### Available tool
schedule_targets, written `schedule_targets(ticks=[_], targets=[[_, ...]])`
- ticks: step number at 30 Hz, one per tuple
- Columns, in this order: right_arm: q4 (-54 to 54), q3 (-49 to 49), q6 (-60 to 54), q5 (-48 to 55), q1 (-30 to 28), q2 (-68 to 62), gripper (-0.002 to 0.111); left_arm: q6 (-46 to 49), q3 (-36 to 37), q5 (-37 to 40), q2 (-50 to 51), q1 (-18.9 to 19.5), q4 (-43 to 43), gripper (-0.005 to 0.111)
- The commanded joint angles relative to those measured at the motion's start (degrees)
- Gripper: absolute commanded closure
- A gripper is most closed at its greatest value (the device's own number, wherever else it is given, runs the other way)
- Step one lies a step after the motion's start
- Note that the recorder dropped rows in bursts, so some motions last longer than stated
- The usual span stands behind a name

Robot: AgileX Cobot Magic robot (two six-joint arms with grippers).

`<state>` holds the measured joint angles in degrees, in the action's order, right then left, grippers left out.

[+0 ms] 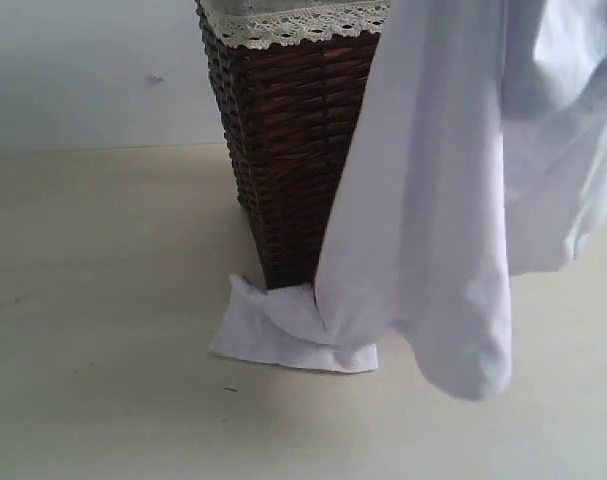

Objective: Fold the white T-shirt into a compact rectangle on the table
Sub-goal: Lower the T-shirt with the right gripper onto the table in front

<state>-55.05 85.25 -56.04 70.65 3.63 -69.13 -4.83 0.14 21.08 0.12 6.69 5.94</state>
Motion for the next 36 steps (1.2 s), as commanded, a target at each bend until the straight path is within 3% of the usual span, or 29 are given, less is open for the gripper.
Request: schedule_targets(ticks=[1,6,10,20,28,31,36], targets=[[-1.29,-16.33,-8.27,-0.69,4.5,4.33,0.108,0.08,-0.14,-0.37,-0.12,0.18,-0.36,0.107],[-0.21,-26.82,-15.88,-0.69,6.4,2.88,0.108,0.08,-0.14,-0.37,-0.12,0.18,-0.36,0.107],[10.22,-27.02,-15.77,-0.69,5.61,2.99,0.108,0.08,-0.14,-0.37,-0.12,0.18,-0.36,0.107],[44.73,-27.02,-15.74,-0.69,-6.3,3.09,0.108,0.08,-0.14,-0.37,-0.12,0.18,-0.36,0.107],[59.59,-29.56,-15.86,-0.69,-10.13,-0.08,0.108,0.08,-0.14,-0.37,-0.12,0.18,-0.36,0.107],[63.09,-30.82,-15.86,-0.69,-12.51,-2.85,0.097,0.08,-0.14,-0.37,-0.12,0.18,-0.36,0.107],[60.51,-31.07,-15.86,-0.69,-17.39,-6.83,0.057,0.08,-0.14,-0.37,-0.12,0.18,-0.36,0.107]])
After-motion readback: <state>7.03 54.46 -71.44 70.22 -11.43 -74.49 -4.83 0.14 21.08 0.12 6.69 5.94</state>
